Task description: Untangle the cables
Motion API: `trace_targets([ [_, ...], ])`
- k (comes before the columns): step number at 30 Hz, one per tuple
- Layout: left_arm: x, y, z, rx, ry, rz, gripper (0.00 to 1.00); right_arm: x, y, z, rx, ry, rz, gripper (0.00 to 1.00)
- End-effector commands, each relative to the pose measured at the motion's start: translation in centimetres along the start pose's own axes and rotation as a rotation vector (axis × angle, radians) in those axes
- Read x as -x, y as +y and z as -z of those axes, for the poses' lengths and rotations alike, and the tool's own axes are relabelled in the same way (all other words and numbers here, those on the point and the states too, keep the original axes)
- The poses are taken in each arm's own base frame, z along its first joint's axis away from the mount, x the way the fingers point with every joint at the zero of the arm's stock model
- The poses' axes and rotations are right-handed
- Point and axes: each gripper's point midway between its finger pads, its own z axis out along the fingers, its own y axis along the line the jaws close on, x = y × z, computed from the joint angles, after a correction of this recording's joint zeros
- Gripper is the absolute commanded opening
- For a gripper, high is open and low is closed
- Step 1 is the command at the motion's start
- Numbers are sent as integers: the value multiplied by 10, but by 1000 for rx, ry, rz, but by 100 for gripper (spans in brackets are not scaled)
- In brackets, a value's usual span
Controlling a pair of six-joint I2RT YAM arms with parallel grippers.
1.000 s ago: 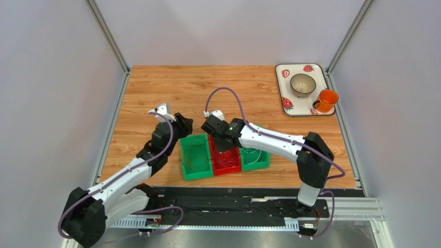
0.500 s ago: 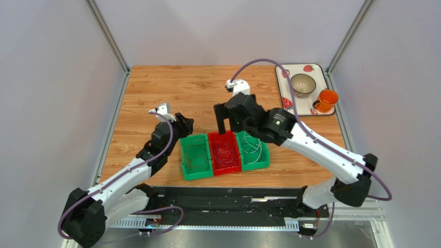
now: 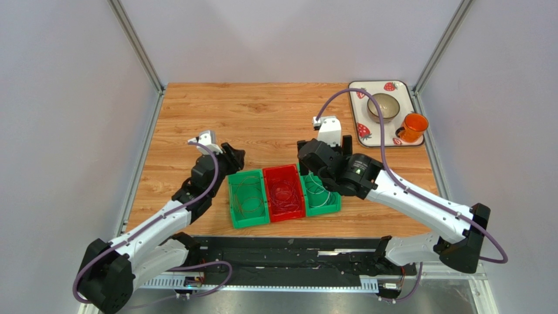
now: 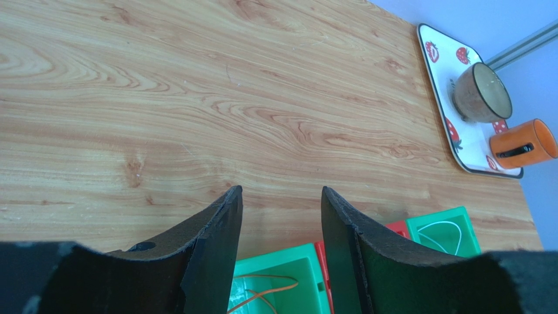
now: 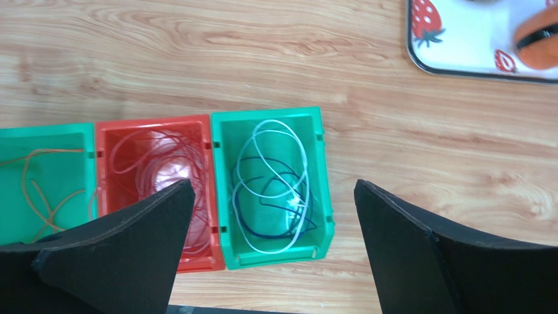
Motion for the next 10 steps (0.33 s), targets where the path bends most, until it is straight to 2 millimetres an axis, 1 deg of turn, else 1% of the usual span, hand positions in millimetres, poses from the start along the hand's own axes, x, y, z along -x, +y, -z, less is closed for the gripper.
trace_targets([
  [1, 19, -9, 1, -27, -55, 19, 57, 16, -28, 17, -36, -110, -122, 100],
  [2, 17, -8, 1, -24, -54, 19, 57, 13, -26, 15, -20, -117, -128, 100],
  [4, 18, -8, 2, -23, -58, 24, 56, 14, -25, 19, 22, -126, -142, 100],
  [6, 18, -6, 2, -19, -60, 28, 56, 16, -20, 22, 63, -132, -156, 100],
  [10, 19, -6, 4, -23, -68, 33, 56, 30, -19, 31, 112, -185, -194, 100],
])
